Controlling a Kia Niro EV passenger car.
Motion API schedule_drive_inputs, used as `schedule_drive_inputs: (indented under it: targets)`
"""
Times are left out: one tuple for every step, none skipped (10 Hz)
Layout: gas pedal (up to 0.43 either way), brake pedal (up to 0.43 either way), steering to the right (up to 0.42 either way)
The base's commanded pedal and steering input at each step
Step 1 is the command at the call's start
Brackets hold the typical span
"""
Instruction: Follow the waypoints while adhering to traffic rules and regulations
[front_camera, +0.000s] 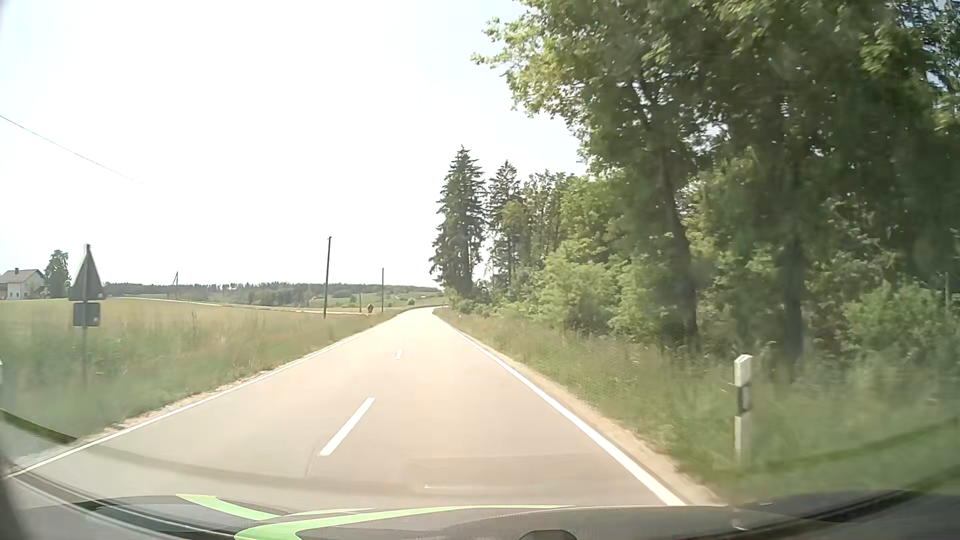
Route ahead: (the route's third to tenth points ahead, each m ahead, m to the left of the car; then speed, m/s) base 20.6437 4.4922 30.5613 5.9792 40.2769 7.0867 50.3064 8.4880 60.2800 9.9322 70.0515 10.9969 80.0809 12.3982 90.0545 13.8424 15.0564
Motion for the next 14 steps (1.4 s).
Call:
schedule_drive_inputs:
  targets:
    - [0.197, 0.000, -0.058]
    - [0.209, 0.000, -0.054]
    - [0.209, 0.000, -0.049]
    - [0.209, 0.000, -0.045]
    - [0.209, 0.000, -0.042]
    - [0.209, 0.000, -0.039]
    - [0.209, 0.000, -0.035]
    - [0.209, 0.000, -0.030]
    - [0.209, 0.000, -0.026]
    - [0.209, 0.000, -0.018]
    - [0.209, 0.000, -0.013]
    - [0.209, 0.000, -0.012]
    - [0.209, 0.000, -0.011]
    - [0.209, 0.000, -0.008]
